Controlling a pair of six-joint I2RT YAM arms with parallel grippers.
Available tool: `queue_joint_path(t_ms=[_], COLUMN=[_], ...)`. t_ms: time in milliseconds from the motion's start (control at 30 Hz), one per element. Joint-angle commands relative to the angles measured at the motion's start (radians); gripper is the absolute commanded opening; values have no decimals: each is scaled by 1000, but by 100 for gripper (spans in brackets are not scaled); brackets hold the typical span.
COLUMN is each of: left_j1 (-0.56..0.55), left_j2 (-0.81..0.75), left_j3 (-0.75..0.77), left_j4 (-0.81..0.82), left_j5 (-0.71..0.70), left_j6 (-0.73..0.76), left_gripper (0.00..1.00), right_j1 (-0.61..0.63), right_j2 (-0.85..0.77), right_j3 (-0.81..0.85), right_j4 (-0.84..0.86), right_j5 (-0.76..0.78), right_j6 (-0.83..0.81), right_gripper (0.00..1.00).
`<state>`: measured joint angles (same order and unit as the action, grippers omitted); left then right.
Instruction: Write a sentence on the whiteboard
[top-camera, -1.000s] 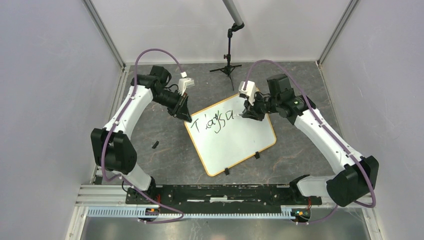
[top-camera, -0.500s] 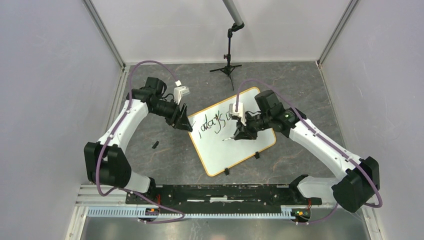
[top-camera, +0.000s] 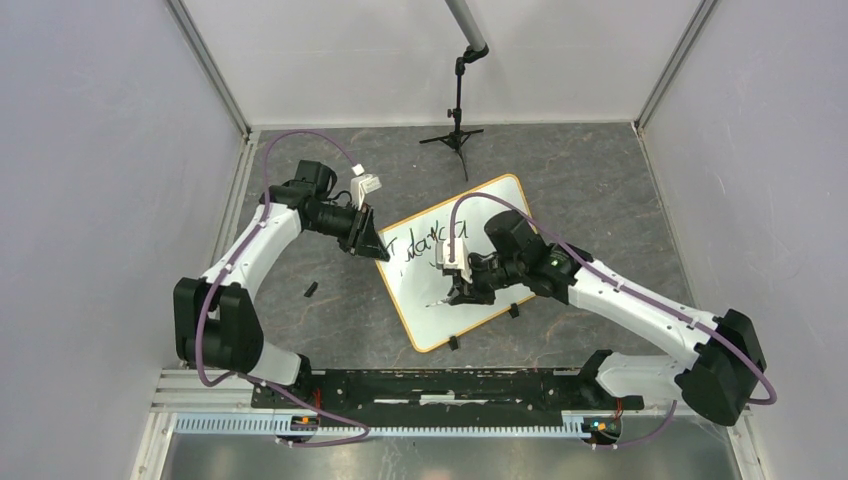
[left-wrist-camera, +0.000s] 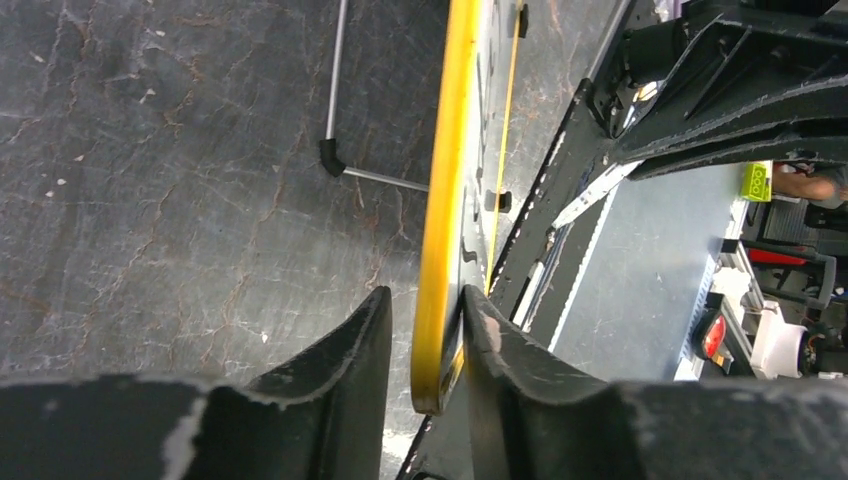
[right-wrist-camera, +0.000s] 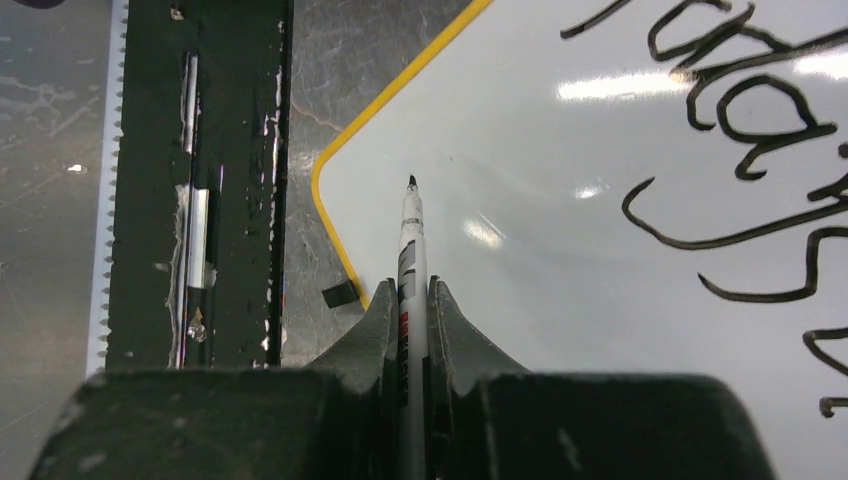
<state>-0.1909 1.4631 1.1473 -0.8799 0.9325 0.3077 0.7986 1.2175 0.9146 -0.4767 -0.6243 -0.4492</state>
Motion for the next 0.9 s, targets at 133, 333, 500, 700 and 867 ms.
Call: queue_joint_path(t_ms=[133, 333, 500, 700, 867], left_j1=[2, 2, 2, 1, 1], left_j2=[5, 24, 46, 61, 56], left_j3=[22, 43, 65, 75, 69], left_j4=[38, 37, 29, 13, 12], left_j5=[34, 28, 21, 18, 15], left_j6=[-20, -26, -33, -29, -28], left_gripper=[25, 14, 5, 3, 3], right_j1=[85, 131, 141, 146, 147], right_j2=[-44, -47, -50, -37, -41], right_j3=[-44, -77, -82, -48, -14], right_j4=[177, 233, 249, 210, 167], right_j5=[128, 216, 258, 252, 257], right_j6=[53, 47, 50, 47, 41], right_gripper=[0, 0, 0, 0, 0])
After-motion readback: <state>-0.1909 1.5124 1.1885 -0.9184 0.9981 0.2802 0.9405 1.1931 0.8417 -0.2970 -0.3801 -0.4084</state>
